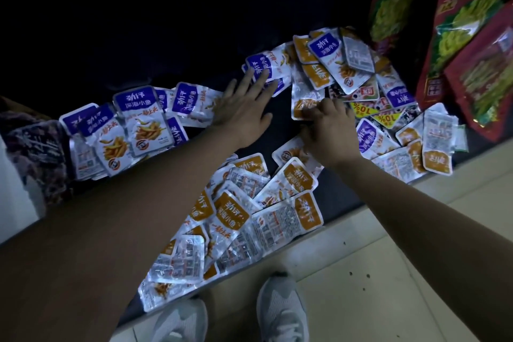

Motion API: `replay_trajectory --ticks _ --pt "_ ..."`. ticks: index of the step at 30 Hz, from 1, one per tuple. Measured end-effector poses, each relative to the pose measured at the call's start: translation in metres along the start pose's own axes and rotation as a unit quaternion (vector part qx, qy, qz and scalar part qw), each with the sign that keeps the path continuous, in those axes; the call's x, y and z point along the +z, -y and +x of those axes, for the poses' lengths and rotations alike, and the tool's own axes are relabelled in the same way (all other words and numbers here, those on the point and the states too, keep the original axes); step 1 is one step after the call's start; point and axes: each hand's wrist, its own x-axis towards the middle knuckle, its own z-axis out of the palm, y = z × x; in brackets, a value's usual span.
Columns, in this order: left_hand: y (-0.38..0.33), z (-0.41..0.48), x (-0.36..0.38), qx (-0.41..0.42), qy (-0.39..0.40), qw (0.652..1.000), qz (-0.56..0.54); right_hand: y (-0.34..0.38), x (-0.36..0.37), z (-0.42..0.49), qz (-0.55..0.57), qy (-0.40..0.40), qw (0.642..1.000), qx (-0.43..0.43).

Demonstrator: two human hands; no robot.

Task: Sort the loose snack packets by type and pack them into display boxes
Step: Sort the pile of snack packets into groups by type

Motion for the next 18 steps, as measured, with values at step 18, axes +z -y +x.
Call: replay_trajectory --ticks 18 --pt "-0.005 -0.002 0.007 0.011 -0.002 0.999 0.041 -0.008 0.0 -0.006 0.02 -0.014 1.0 0.01"
